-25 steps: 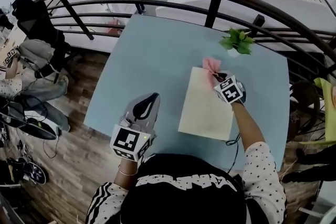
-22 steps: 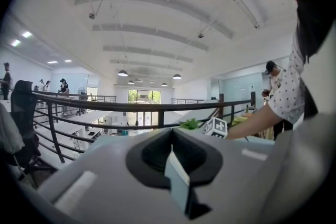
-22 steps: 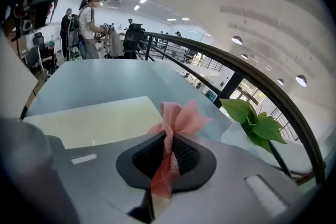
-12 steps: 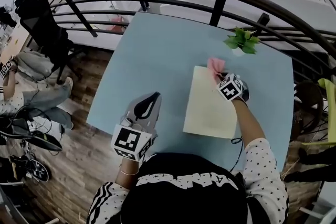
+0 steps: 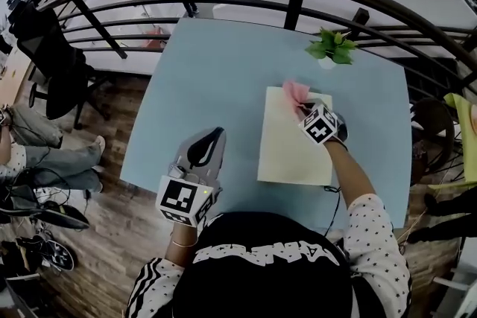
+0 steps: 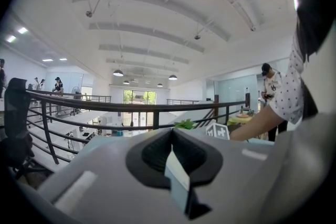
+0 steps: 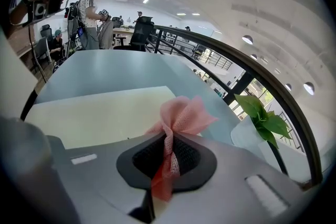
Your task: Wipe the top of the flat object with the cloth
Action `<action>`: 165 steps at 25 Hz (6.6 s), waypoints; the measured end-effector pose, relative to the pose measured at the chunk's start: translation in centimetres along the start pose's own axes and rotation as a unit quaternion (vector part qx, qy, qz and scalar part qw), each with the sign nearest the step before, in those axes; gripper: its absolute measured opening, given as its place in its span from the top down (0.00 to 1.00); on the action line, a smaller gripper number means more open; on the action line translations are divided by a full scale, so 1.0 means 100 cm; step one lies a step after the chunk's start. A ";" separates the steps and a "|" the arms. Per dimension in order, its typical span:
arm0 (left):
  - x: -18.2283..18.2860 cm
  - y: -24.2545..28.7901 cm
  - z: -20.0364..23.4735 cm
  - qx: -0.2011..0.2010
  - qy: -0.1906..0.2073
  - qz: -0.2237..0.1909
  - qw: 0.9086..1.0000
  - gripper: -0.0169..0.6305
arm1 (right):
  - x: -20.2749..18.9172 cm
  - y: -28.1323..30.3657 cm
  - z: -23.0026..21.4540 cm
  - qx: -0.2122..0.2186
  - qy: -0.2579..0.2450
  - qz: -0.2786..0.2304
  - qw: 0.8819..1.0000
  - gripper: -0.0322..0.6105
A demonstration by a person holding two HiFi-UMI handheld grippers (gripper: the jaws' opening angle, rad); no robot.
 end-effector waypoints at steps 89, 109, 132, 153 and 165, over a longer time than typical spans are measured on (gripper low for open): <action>-0.038 0.072 -0.051 -0.211 -0.016 0.024 0.977 0.97 | -0.038 -0.128 0.206 0.124 -0.046 0.005 0.991 0.92; -0.027 0.057 -0.073 -0.071 -0.004 0.031 0.997 0.97 | -0.053 -0.093 -0.004 0.017 0.022 -0.092 0.995 0.92; -0.026 0.004 -0.094 0.046 -0.023 0.028 0.998 0.97 | -0.049 -0.019 -0.043 0.008 -0.096 -0.027 0.995 0.92; -0.019 0.009 -0.089 -0.001 -0.004 0.024 1.000 0.97 | -0.054 -0.042 0.007 0.019 -0.116 -0.026 0.993 0.94; -0.017 0.029 -0.098 -0.054 0.003 0.018 0.998 0.97 | -0.063 -0.060 0.043 0.039 -0.139 -0.017 0.989 0.94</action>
Point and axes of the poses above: the fingertips, and each gripper's own axes: y forward along the fingers, z to its left, x out of its top, the point moved 7 cm from there along -y, backward along the fingers, and after that the axes turned 1 degree about -y, right-handed, at the moved point
